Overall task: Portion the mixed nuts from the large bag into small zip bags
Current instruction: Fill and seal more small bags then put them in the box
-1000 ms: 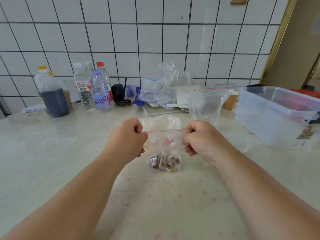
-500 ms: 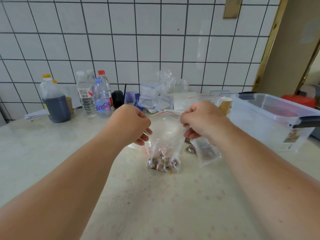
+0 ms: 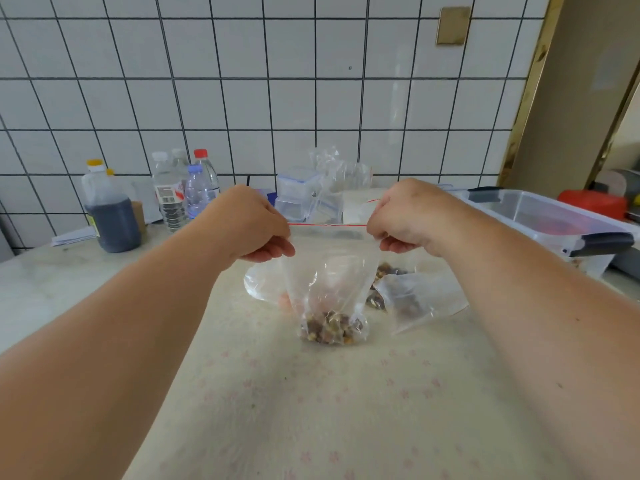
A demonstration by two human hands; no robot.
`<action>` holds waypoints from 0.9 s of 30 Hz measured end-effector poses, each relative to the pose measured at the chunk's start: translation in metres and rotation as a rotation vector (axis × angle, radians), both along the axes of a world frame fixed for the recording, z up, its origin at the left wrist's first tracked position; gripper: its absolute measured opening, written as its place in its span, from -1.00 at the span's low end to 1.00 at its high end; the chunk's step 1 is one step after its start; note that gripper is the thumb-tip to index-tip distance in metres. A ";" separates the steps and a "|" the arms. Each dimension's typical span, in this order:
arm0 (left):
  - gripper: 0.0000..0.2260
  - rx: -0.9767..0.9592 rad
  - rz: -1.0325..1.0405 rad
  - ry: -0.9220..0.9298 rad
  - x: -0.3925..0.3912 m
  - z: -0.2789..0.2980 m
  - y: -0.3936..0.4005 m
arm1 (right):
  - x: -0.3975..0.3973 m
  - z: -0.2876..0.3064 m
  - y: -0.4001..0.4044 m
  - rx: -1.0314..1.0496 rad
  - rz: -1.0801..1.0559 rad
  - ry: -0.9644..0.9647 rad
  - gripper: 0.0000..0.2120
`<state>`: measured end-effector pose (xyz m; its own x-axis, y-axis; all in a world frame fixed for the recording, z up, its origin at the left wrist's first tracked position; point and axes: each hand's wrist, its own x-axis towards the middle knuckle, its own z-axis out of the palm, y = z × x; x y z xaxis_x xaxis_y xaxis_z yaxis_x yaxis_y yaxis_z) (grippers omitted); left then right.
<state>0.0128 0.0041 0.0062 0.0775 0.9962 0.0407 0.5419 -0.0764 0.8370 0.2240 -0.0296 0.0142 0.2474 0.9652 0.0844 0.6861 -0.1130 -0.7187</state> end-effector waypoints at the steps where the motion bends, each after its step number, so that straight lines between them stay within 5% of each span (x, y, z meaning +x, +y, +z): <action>1: -0.94 -0.025 -0.002 -0.032 -0.002 0.001 0.000 | 0.003 0.002 0.000 -0.015 0.005 0.052 -0.90; 7: -0.94 -0.117 -0.038 -0.255 -0.003 0.011 0.004 | 0.009 0.015 0.005 -0.029 0.009 0.269 -0.94; 13: -0.95 -0.097 -0.031 -0.293 -0.001 0.007 0.006 | 0.016 0.008 0.009 0.013 -0.056 0.241 -0.81; 27: -0.96 -0.149 -0.191 -0.503 0.047 -0.004 -0.007 | 0.062 -0.001 -0.009 0.236 -0.185 0.543 -0.80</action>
